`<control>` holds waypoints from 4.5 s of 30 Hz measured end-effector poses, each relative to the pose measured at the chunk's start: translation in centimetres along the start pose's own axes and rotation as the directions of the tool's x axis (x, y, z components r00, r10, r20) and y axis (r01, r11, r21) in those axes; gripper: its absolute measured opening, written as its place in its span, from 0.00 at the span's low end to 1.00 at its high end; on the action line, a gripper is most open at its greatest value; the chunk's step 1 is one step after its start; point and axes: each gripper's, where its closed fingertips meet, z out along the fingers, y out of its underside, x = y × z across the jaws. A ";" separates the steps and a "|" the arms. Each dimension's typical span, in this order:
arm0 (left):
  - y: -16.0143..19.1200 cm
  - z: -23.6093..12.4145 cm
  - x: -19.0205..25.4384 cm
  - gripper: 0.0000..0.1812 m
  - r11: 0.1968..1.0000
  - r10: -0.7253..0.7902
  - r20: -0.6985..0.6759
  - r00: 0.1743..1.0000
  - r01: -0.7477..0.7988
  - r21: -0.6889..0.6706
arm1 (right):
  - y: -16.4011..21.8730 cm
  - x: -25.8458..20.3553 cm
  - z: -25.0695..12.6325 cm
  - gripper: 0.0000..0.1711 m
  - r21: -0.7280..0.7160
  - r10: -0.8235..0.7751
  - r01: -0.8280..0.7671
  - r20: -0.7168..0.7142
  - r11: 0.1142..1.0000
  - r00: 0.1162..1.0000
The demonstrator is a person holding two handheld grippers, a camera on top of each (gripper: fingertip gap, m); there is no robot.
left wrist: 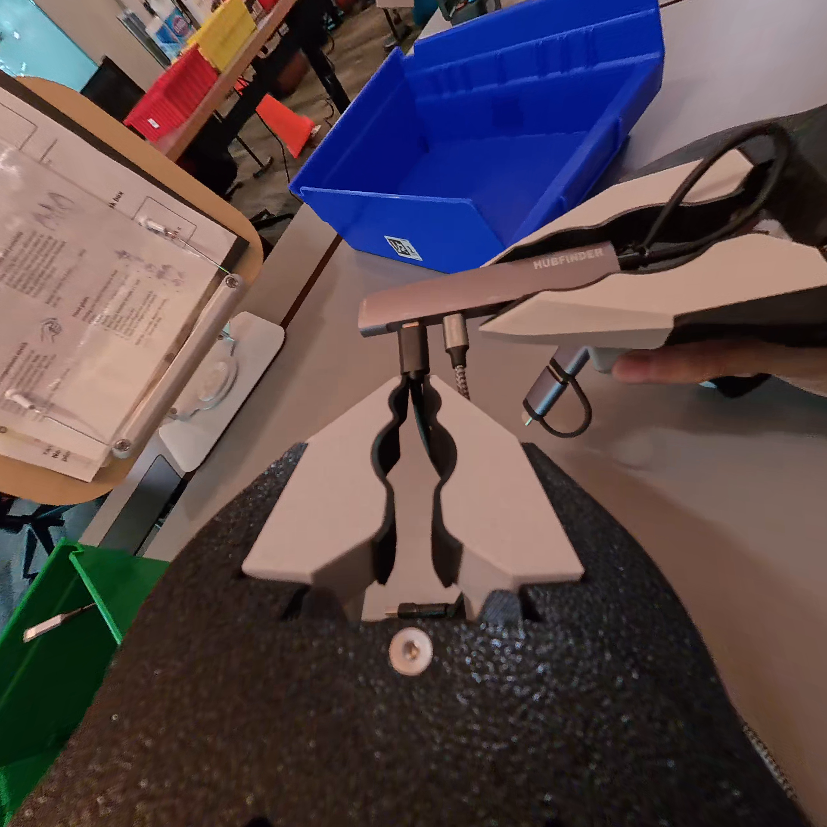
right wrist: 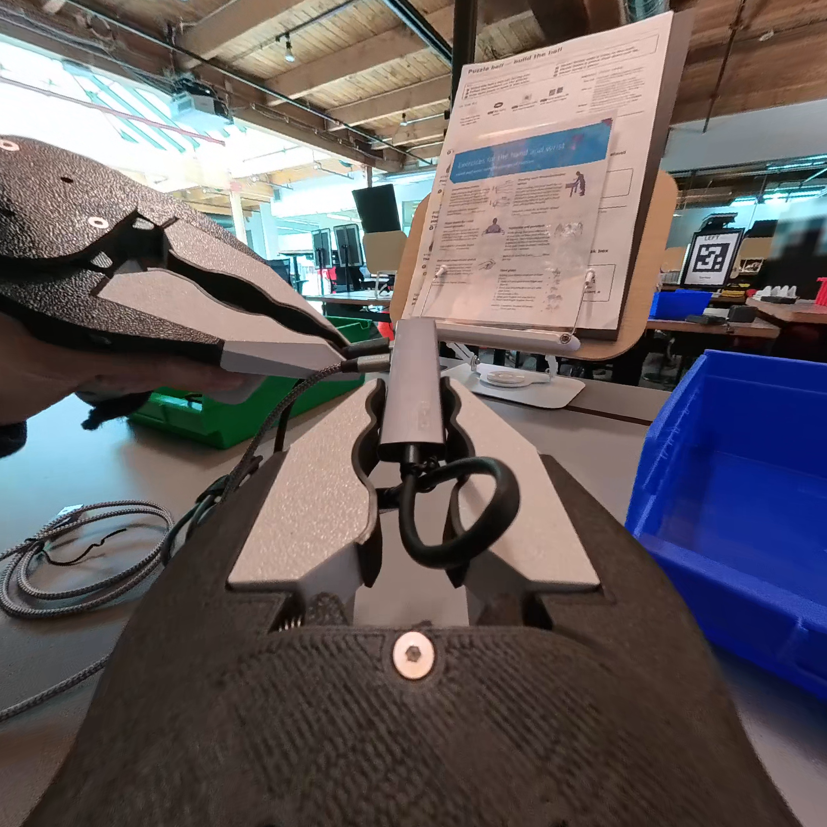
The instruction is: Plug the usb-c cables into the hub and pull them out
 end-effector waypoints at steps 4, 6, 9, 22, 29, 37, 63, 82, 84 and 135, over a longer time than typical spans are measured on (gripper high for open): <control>0.1 0.0 0.0 0.01 1.000 0.017 -0.015 1.000 -0.017 -0.001 | 0.2 -0.1 0.0 0.14 -0.010 -0.022 0.022 0.009 1.000 1.000; 0.3 0.1 -0.1 0.01 0.999 0.039 -0.010 0.999 -0.039 -0.008 | 0.3 -0.2 0.1 0.14 -0.019 -0.035 0.035 0.001 0.999 0.999; 0.2 0.1 -0.1 0.01 0.998 0.058 -0.012 0.998 -0.058 0.004 | 0.3 -0.2 0.1 0.15 -0.017 -0.037 0.037 0.004 0.999 0.999; 0.6 0.2 -0.1 0.02 0.998 0.065 -0.029 0.997 -0.064 0.017 | 0.4 -0.3 0.1 0.15 -0.013 -0.035 0.035 0.038 0.999 0.999; 0.1 0.0 0.5 0.02 0.998 -0.038 -0.054 0.998 0.040 0.045 | -0.6 -0.2 -0.2 0.13 0.034 -0.175 0.175 -0.010 0.984 0.984; 1.1 -2.8 -0.9 0.16 0.990 -0.112 -0.018 0.994 0.113 0.079 | -1.3 0.4 -0.5 0.13 -0.028 -0.390 0.389 -0.077 0.921 0.918; 11.5 -9.7 -2.5 0.19 0.763 -0.492 -0.265 0.829 0.558 0.327 | -41.6 13.0 2.5 0.13 -0.078 -0.520 0.520 -0.267 0.851 0.811; 11.3 -9.7 -2.2 0.17 0.771 -0.472 -0.280 0.836 0.545 0.329 | -17.7 27.8 4.6 0.13 -0.816 -0.731 0.345 -0.133 0.465 0.669; 11.3 -9.6 -2.1 0.17 0.774 -0.469 -0.280 0.838 0.542 0.326 | -13.4 27.3 4.5 0.13 -0.847 -0.711 0.362 -0.027 0.390 0.702; 17.8 -5.5 -26.5 0.28 0.714 -0.659 0.056 0.750 0.647 -0.267 | 4.0 -3.8 9.1 0.36 -0.167 -0.200 0.239 0.223 0.956 0.954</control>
